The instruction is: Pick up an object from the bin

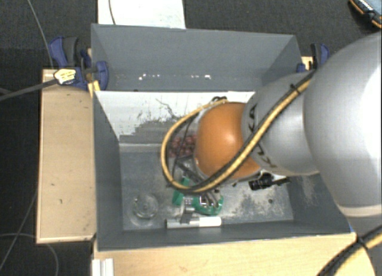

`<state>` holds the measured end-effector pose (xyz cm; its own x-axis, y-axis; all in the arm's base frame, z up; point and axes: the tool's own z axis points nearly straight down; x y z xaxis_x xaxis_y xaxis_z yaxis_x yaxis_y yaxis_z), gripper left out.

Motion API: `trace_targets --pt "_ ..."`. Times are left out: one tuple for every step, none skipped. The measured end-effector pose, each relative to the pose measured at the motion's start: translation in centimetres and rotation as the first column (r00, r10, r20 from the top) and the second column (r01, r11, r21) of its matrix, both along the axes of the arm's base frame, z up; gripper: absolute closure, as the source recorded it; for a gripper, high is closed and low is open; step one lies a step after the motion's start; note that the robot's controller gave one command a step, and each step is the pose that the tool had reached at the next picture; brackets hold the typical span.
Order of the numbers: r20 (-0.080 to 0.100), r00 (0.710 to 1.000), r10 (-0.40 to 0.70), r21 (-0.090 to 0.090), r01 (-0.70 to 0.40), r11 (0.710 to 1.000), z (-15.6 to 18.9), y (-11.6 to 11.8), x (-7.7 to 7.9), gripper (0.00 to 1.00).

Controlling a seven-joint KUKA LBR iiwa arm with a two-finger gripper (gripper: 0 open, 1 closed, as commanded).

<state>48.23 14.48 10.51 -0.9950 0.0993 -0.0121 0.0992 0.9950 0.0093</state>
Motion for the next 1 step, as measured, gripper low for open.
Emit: trace_targets --pt "0.0 0.987 0.162 -0.012 -0.162 0.987 -0.17 -4.69 3.32 1.0"
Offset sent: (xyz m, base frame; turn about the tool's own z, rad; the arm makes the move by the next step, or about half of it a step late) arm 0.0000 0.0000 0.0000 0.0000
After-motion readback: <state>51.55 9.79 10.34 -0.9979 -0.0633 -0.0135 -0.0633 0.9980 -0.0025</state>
